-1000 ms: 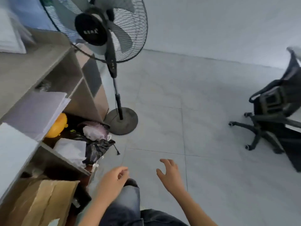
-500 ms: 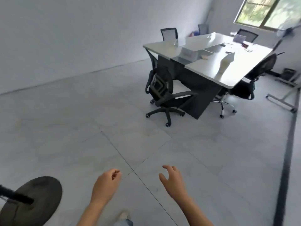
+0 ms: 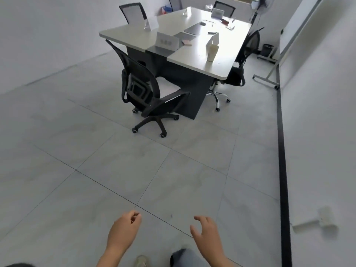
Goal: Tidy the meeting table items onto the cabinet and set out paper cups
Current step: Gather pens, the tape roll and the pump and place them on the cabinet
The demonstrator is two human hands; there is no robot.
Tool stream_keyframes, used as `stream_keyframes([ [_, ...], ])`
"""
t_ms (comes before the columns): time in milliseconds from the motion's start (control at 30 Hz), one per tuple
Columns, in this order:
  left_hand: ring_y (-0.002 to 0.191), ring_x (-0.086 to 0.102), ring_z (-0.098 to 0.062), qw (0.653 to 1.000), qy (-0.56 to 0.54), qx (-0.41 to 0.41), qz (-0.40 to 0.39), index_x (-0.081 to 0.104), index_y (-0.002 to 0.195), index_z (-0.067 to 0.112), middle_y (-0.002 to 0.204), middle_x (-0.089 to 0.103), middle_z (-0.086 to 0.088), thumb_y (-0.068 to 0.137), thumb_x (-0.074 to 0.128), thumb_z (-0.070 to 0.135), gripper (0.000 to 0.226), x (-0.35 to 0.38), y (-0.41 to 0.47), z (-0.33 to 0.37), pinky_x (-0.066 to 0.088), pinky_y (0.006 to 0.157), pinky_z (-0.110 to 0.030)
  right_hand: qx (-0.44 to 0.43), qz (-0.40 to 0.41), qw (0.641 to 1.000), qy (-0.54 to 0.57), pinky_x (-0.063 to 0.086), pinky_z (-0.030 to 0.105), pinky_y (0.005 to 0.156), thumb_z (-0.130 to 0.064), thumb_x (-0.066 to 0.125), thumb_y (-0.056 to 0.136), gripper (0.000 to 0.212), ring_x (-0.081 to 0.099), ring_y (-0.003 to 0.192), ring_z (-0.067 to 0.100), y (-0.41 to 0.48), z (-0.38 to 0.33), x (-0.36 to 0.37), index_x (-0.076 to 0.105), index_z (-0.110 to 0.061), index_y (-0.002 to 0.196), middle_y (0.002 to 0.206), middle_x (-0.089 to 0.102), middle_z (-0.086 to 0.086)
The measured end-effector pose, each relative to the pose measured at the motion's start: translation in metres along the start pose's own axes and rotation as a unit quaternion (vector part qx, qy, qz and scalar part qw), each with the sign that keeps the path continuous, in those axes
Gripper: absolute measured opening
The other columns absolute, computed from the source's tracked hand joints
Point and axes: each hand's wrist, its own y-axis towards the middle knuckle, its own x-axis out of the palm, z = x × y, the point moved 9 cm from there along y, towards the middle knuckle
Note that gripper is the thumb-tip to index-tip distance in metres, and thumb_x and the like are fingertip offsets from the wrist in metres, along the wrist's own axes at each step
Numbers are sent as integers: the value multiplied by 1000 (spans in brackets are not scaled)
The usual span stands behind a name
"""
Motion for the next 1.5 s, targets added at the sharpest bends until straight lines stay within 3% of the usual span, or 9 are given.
stream_keyframes([
  [167,67,54,-14,999,24,19,-37,53,67,26,70,62,2,89,49,21,23,28,27,31,39,59,-25,18,26,999,11,25,11,88,-26,49,91,35,40,121,13,23,19,-22,47,-16,125,126,49,1],
  [333,79,60,-20,997,45,35,-51,52,69,26,79,66,-2,89,46,22,22,62,63,90,45,67,-30,46,59,997,36,31,21,100,-24,49,90,36,39,122,15,68,54,-75,47,-15,125,127,48,2],
  [433,67,53,-19,993,68,69,-63,55,72,17,74,64,-7,90,46,21,20,101,87,144,39,61,-29,54,114,990,58,31,23,100,-22,51,89,36,40,122,16,104,82,-135,48,-15,124,126,49,3],
  [500,64,49,-15,986,94,108,-85,54,73,18,70,58,0,91,44,21,20,137,97,190,36,58,-26,65,142,985,71,32,25,100,-21,52,89,35,41,121,18,125,105,-173,49,-12,123,125,50,6],
  [700,83,59,-15,959,135,203,-147,60,85,21,84,59,5,91,44,25,17,232,99,304,44,67,-24,124,173,972,102,33,27,99,-19,51,89,32,41,121,21,157,167,-228,52,-11,120,125,51,7],
  [900,79,58,-19,971,135,139,-140,53,70,26,83,64,-1,89,47,21,21,253,154,322,42,65,-28,142,145,973,111,33,26,98,-19,50,89,33,40,120,19,213,198,-246,50,-12,122,126,49,6],
  [1100,59,49,-14,993,60,79,-60,53,61,19,61,56,2,89,49,17,27,244,247,361,35,55,-27,109,134,982,79,33,24,100,-22,48,90,35,39,122,18,324,190,-300,48,-14,124,128,48,5],
  [1300,59,44,-17,995,8,90,-48,59,72,5,66,56,-7,89,48,13,22,260,351,470,31,55,-28,101,157,980,69,32,23,98,-22,48,90,34,38,123,17,437,186,-382,48,-14,124,127,48,4],
  [1500,58,47,-11,983,35,149,-100,59,73,11,64,56,2,90,48,15,21,321,410,593,34,53,-22,142,163,972,92,31,20,94,-21,49,90,33,39,120,16,494,219,-424,49,-16,123,126,48,3],
])
